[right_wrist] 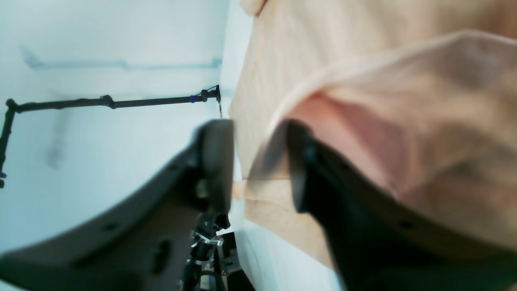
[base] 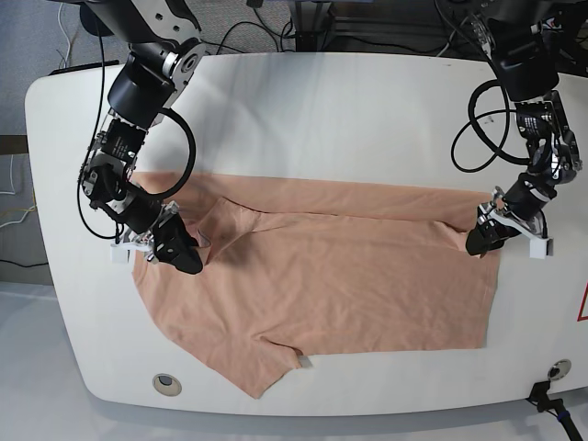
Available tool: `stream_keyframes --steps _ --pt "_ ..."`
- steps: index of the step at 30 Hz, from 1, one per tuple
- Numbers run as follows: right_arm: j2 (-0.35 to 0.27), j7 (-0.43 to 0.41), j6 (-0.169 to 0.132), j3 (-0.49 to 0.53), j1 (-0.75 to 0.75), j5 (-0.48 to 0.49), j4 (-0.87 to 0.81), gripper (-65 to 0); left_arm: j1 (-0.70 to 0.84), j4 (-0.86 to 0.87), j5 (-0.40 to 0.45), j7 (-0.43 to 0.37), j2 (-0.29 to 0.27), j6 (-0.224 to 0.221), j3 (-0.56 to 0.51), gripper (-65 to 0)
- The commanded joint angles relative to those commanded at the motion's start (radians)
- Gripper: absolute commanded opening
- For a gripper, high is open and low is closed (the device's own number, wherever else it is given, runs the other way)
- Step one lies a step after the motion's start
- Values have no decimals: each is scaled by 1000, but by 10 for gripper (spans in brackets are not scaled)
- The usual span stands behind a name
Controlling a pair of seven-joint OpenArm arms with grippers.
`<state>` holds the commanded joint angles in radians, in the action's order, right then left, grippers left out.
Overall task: Fold the T-shirt properly
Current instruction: 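Lift both held edges and fold them across the shirt body, then open both grippers and raise them off the folded edge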
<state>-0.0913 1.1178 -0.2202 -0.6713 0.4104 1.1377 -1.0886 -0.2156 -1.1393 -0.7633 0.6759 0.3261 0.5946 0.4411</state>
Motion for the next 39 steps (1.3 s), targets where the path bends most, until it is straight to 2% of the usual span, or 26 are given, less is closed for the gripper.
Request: stream_keyframes --steps 2,6,8,10,15,19,21,24,27,30,33,36,39 --pt "-3 5 2 0 25 0 0 -278 -8 -6 8 0 9 0 0 -340" --pt "-21 11 -2 0 32 6 -77 -274 2 -91 9 0 41 3 0 -340" --pt "-26 43 -2 0 28 6 -97 -274 26 -146 9 0 60 3 2 -340" --pt "-55 66 -2 0 -9 8 -124 -274 52 -196 9 -2 66 3 2 -340" --pt "-58 66 5 0 -164 -2 -249 -274 155 -279 14 -3 83 3 -2 -341" --pt "-60 66 5 0 -287 -8 -351 -274 184 -281 114 -6 83 5 -74 -341" --pt "-60 66 3 2 -327 -51 -414 -274 210 -305 158 -32 80 5 -87 -341" --pt "-78 66 0 32 -354 -130 -516 -274 267 -373 218 -133 80 5 -147 -341" --pt "-100 64 -2 92 -358 -245 -635 -274 282 -413 288 -187 80 5 -181 -340" --pt "-135 60 -2 150 -358 -410 -715 -273 301 -423 321 -236 80 5 -187 -339" --pt "-166 -2 -2 193 -385 -543 -726 -272 310 -423 321 -261 84 5 -186 -340" --pt "-209 -75 -3 256 -425 -623 -723 -272 334 -431 322 -269 100 5 -178 -341" --pt "-218 -146 -3 293 -466 -686 -721 -269 342 -436 322 -269 104 5 -170 -341"
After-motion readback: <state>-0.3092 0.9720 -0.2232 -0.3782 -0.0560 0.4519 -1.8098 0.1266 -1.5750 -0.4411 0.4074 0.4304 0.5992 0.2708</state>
